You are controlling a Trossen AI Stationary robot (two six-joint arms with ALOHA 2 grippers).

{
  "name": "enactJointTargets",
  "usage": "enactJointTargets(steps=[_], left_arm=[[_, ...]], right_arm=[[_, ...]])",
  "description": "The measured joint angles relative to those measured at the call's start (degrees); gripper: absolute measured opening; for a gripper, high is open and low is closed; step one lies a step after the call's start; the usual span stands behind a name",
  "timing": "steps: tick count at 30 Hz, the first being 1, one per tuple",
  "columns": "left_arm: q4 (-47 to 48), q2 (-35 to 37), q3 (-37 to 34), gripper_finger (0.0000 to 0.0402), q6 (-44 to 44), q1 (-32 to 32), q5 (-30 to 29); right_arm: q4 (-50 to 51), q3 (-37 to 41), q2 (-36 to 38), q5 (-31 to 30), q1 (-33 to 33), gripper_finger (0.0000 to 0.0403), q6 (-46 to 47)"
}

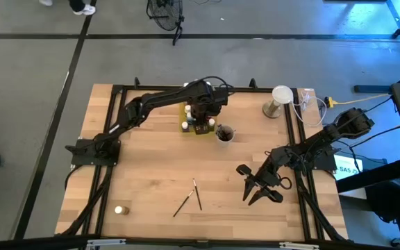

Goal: Pick & Place Paint Supplies
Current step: Put the small yellow paint bottle into the yellow bin

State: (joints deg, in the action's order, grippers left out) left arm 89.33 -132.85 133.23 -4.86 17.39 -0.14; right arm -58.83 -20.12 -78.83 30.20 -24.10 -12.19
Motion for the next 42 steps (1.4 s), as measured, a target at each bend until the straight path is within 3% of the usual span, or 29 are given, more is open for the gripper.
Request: enactJointTargets(steps=[5, 25, 42], left_arm=[[-2.0, -0.8, 0.0, 0.0114, -0.3, 0.3, 2.5], [-3.9, -5.0, -0.1, 0.0114, 0.0, 0.7, 2.6], [-4.3, -5.1, -0.2, 0.0193, 2.1, 0.5, 4.8]], right_arm=[[0.0, 0.0, 0.0, 0.0, 0.0, 0.0112, 0.0], [0.9, 0.0, 0.0, -0.1, -1.2, 0.0112, 0.1], [1.6, 0.0, 0.0, -0.1, -1.2, 0.0112, 0.1]])
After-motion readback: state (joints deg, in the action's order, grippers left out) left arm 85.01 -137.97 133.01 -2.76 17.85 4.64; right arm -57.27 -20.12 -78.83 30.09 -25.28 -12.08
